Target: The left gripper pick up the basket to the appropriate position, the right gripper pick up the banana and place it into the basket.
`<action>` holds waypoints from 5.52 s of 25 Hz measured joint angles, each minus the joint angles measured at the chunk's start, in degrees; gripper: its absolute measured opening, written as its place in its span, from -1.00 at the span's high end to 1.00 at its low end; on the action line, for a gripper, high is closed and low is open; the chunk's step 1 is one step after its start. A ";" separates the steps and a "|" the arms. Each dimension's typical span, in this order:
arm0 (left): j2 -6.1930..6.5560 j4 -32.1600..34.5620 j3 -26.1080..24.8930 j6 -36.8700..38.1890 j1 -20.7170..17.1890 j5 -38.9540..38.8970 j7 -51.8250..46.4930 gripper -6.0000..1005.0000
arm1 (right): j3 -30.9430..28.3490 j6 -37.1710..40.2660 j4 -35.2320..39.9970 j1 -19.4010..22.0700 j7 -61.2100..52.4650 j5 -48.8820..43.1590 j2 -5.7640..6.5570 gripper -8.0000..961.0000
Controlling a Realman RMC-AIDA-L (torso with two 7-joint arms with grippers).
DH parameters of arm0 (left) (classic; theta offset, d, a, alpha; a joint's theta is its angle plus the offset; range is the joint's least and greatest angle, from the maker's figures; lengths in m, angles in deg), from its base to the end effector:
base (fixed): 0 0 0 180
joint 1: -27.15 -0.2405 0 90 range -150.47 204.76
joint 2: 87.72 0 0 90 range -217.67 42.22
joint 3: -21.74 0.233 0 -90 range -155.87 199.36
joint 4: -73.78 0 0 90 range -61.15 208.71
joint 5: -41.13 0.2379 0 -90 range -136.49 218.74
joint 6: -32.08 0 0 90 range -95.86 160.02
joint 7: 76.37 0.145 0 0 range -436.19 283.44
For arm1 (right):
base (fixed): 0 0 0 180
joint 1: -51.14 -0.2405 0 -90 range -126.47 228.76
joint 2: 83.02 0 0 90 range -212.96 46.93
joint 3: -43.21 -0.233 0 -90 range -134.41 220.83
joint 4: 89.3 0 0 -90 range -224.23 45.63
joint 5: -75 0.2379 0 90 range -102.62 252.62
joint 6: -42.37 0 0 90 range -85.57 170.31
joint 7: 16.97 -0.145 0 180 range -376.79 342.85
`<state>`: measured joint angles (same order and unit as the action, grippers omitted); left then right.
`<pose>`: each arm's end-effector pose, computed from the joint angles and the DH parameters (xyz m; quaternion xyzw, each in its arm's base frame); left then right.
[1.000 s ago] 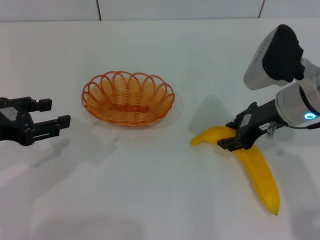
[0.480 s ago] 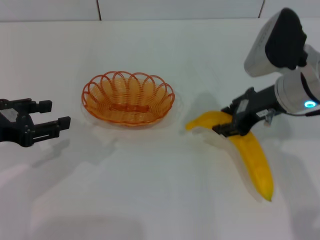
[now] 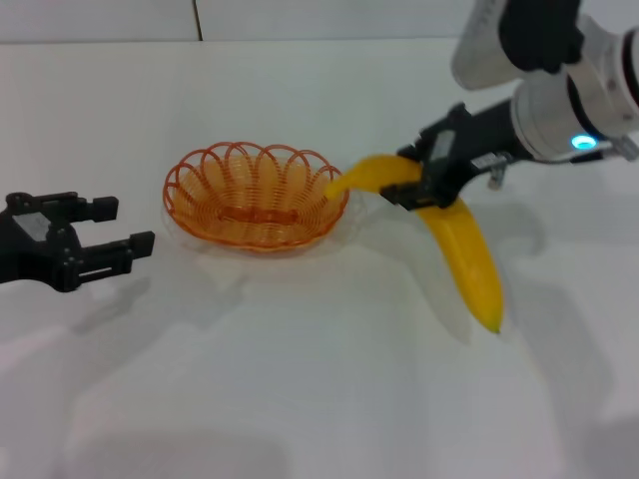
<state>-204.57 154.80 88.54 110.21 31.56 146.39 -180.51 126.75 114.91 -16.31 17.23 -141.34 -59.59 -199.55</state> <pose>-0.2440 0.3113 0.0784 -0.9318 -0.2345 -0.1393 0.2397 0.1372 0.3938 -0.0052 -0.9708 0.1324 -0.0785 0.1839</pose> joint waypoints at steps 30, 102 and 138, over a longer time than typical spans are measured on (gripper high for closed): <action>-0.10 -3.21 2.20 0.01 2.37 -1.28 2.19 -0.29 | 14.56 -13.39 -12.08 -16.22 1.47 6.53 -0.58 -0.03; 0.06 -6.39 1.99 0.09 3.90 -2.01 3.40 -0.29 | 1.51 -6.43 4.95 -2.44 13.49 16.49 0.09 -0.80; 0.03 -8.66 -6.84 4.29 -1.29 -8.67 16.75 -0.29 | -23.78 12.66 -20.69 8.23 37.50 28.89 0.44 -0.79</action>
<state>-204.53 146.14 81.70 114.50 30.28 137.72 -163.76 102.97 127.58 -37.00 25.47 -103.84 -30.70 -199.12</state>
